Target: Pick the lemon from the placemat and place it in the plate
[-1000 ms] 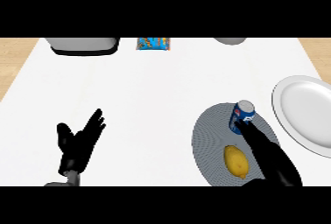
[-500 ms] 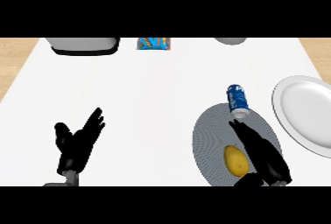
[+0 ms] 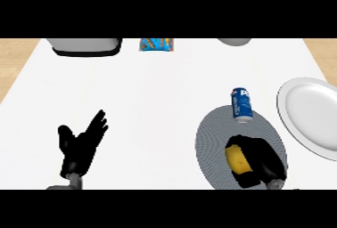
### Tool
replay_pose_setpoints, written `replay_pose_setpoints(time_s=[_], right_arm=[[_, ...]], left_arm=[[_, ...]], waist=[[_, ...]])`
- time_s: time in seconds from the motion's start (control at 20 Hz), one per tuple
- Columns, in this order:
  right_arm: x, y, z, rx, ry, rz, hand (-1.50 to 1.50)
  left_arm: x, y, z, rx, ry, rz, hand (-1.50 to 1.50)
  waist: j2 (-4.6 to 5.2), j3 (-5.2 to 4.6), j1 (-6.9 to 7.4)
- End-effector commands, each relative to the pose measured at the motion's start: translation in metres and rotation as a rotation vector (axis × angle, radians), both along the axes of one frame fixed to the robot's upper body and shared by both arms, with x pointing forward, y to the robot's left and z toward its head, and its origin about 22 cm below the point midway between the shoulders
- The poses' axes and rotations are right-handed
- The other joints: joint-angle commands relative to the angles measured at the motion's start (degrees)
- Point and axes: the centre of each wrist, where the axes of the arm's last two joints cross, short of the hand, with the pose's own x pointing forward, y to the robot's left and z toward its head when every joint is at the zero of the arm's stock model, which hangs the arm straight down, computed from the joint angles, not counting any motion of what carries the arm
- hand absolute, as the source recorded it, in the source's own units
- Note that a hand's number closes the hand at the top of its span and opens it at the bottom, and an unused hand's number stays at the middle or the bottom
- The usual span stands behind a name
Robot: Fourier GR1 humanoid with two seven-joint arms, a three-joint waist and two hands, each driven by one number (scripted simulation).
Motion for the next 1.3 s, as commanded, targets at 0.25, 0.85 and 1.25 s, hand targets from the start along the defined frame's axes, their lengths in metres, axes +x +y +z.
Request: replay_pose_setpoints(time_s=[0.25, 0.85, 1.25], right_arm=[[-0.016, -0.007, 0.011, 0.073, -0.236, -0.014, 1.5], [-0.129, 0.014, 0.061, 0.274, -0.611, -0.161, 1.5], [-0.117, -0.039, 0.074, 0.462, -0.702, -0.41, 1.5]], left_arm=[[-0.006, -0.003, 0.002, 0.001, 0.006, -0.011, 0.0], [-0.004, -0.004, -0.001, -0.004, 0.009, 0.016, 0.0], [-0.01, 0.0, 0.006, 0.018, 0.006, 0.006, 0.0]], waist=[[0.1, 0.13, -0.37], [-0.08, 0.16, -1.4], [0.04, 0.24, -0.48]])
